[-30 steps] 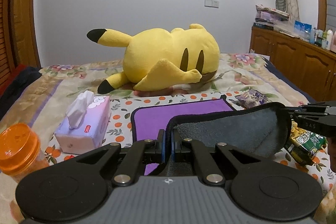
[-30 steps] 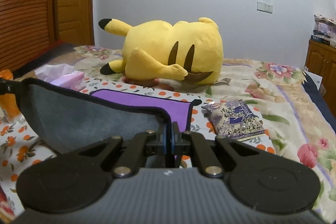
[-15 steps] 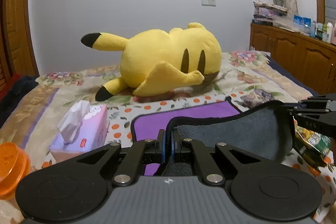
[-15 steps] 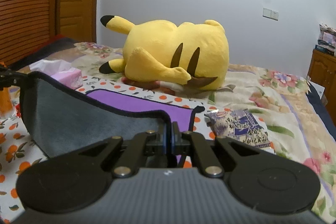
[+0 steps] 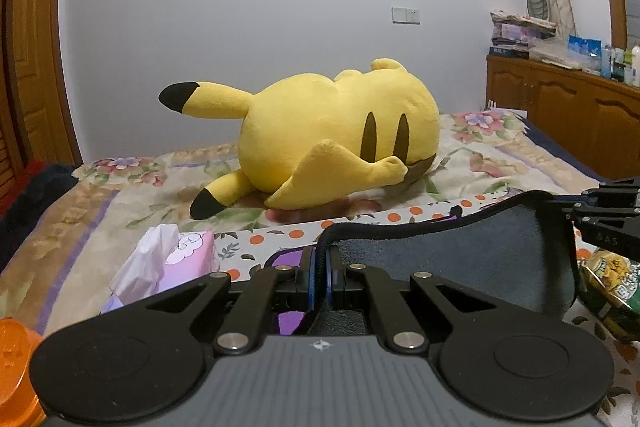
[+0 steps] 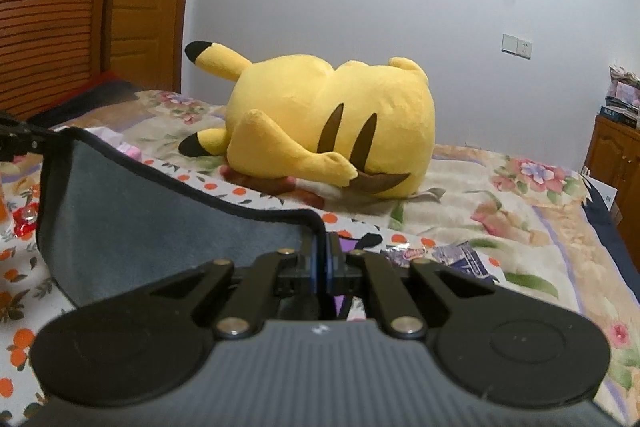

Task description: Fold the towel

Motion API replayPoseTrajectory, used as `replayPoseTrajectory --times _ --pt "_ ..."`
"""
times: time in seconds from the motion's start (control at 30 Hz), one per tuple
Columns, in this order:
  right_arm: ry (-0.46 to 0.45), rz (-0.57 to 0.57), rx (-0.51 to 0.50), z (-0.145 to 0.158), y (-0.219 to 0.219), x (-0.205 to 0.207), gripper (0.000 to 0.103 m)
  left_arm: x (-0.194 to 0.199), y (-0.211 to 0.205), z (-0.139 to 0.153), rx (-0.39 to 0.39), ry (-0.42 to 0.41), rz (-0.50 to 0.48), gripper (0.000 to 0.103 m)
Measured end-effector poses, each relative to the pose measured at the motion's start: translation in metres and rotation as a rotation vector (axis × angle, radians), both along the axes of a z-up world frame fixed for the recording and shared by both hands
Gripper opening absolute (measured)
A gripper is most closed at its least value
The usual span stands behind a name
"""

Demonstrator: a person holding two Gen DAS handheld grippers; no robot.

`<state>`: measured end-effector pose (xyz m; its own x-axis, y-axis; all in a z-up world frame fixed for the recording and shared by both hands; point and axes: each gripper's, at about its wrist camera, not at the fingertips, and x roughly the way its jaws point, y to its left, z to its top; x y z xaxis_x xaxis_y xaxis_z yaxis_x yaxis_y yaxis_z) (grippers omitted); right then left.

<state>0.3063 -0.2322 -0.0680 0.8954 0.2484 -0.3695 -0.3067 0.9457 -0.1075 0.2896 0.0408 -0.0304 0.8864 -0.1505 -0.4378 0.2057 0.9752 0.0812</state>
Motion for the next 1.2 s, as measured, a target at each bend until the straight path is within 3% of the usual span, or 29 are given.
replayPoseTrajectory --times 0.63,0.97,1.2 --pt "-0.008 -0.040 -0.001 -0.003 0.005 0.033 0.004 0.038 -0.004 -0.006 0.073 -0.019 0.005 0.006" --pt "-0.002 -0.058 -0.091 -0.010 0.021 0.058 0.004 0.068 -0.009 -0.013 0.109 -0.014 0.016 0.006" --pt "0.079 -0.118 -0.163 -0.019 0.029 0.089 0.004 0.095 -0.010 -0.024 0.132 0.023 0.034 0.006"
